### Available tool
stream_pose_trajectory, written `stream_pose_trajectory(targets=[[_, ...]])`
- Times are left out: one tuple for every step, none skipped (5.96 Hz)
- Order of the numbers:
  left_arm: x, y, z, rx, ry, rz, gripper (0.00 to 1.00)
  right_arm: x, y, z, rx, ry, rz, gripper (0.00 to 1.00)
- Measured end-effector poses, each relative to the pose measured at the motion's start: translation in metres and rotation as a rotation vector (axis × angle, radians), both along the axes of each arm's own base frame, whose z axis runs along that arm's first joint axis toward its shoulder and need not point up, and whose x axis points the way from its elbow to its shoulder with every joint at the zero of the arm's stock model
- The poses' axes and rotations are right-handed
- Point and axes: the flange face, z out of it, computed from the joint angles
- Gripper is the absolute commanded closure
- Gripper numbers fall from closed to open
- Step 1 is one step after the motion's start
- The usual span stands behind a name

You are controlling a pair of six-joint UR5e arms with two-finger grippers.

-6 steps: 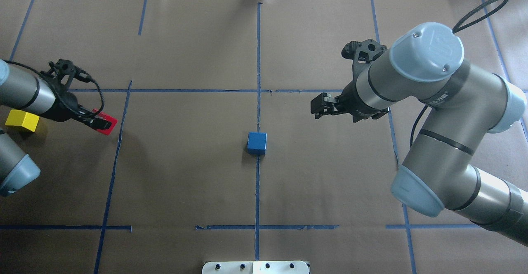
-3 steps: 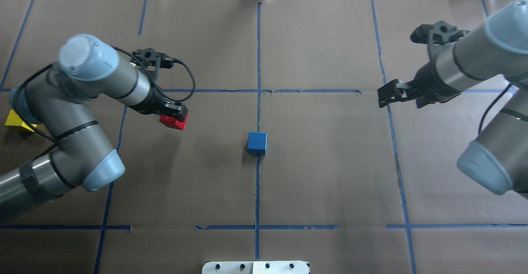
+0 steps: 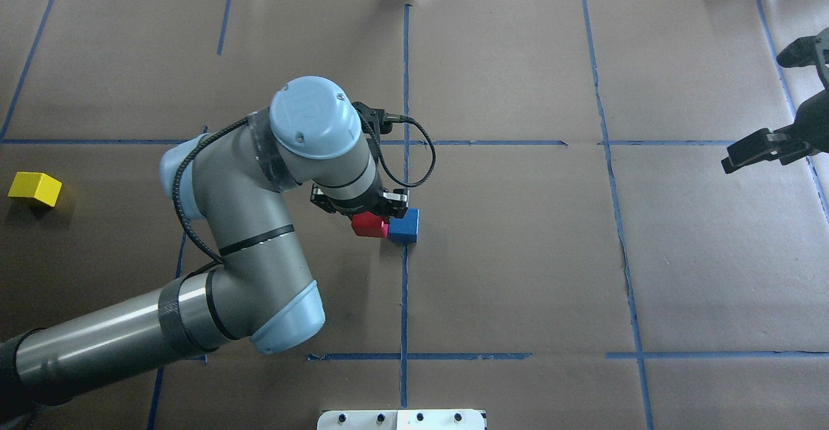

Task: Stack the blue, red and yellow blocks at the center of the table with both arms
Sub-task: 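Carry the red cube over the blue cube while the right arm withdraws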

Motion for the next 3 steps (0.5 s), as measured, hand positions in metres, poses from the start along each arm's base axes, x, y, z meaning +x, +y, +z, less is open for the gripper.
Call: stream_pose_trajectory(targets=[[0.021, 0.000, -0.013, -0.010, -0.023, -0.014, 0.94, 0.013, 0.002, 0.015, -0.010, -0.005, -0.013, 0.00], [0.036, -0.007, -0.023, -0.009, -0.043, -0.036, 0.94, 0.017, 0.002, 0.021, -0.016, -0.007, -0.017, 0.00], [0.044, -0.013, -0.025, 0.001, -0.059, -0.062, 0.92, 0.017, 0.002, 0.022, -0.017, -0.008, -0.019, 0.00]])
